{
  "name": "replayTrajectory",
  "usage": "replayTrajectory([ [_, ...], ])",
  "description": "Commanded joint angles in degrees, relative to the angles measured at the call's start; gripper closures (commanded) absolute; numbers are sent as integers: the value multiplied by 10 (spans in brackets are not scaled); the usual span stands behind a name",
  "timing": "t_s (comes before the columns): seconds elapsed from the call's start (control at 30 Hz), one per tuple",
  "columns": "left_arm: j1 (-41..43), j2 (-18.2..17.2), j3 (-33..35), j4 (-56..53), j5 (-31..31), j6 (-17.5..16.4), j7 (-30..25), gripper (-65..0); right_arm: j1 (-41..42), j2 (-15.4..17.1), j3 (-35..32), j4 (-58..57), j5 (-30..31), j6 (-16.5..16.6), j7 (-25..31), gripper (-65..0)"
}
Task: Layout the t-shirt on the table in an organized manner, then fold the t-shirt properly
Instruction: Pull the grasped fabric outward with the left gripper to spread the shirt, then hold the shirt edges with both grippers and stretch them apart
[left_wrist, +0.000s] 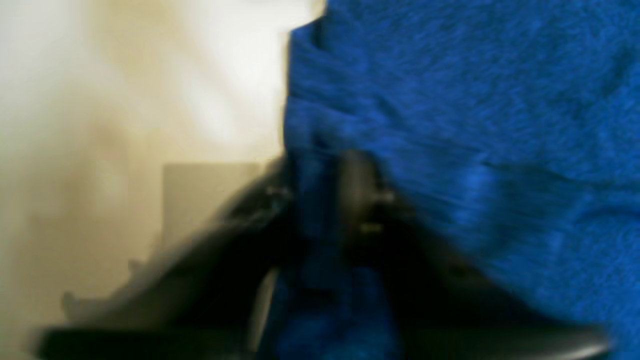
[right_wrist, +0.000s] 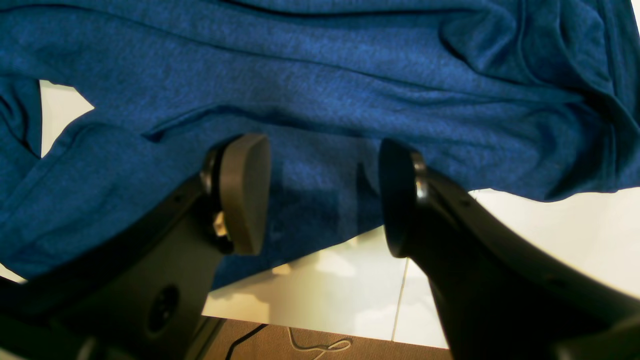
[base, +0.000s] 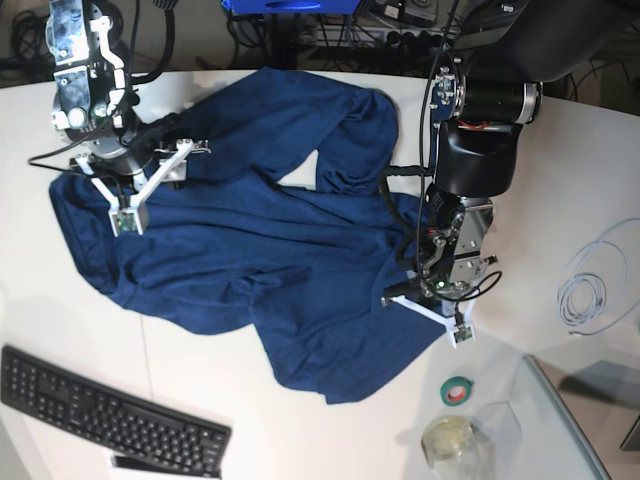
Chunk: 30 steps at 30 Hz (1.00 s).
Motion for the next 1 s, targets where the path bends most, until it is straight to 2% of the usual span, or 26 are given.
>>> replayTrajectory([
  [0.0, -18, 2, -1, 11, 3, 2, -8, 0, 2, 3, 2, 9, 0, 0, 9, -327],
  [0.1, -16, 2, -1, 39, 3, 2, 0, 0, -28, 3, 18, 28, 0, -3, 38, -327],
  [0.17, -12, 2, -1, 92, 2, 2, 54, 0, -54, -5, 58, 42, 0, -3, 79, -329],
  [0.37, 42, 5, -51, 292, 2, 2, 146, 0, -57, -45, 156, 9, 6, 0, 78, -335],
  [0.47, 56, 14, -72, 349, 2, 2, 178, 0, -59, -59, 214, 7, 60, 2, 85, -335],
  [0.53, 80, 13, -89, 372, 2, 2, 185, 0, -60, -59, 239, 0, 113, 5, 84, -335],
  [0.63, 127, 12, -123, 389, 3, 2, 185, 0, -53, -58, 262, -34, 155, 17, 84, -335],
  [0.8, 186, 0, -169, 397, 3, 1, 182, 0, -31, -62, 303, -105, 161, 51, 85, -335],
  [0.87, 200, 0, -189, 405, 3, 1, 182, 0, -24, -80, 323, -124, 161, 68, 85, -335],
  [0.97, 213, 0, -198, 424, 5, 1, 182, 0, -14, -97, 347, -138, 161, 122, 84, -335],
])
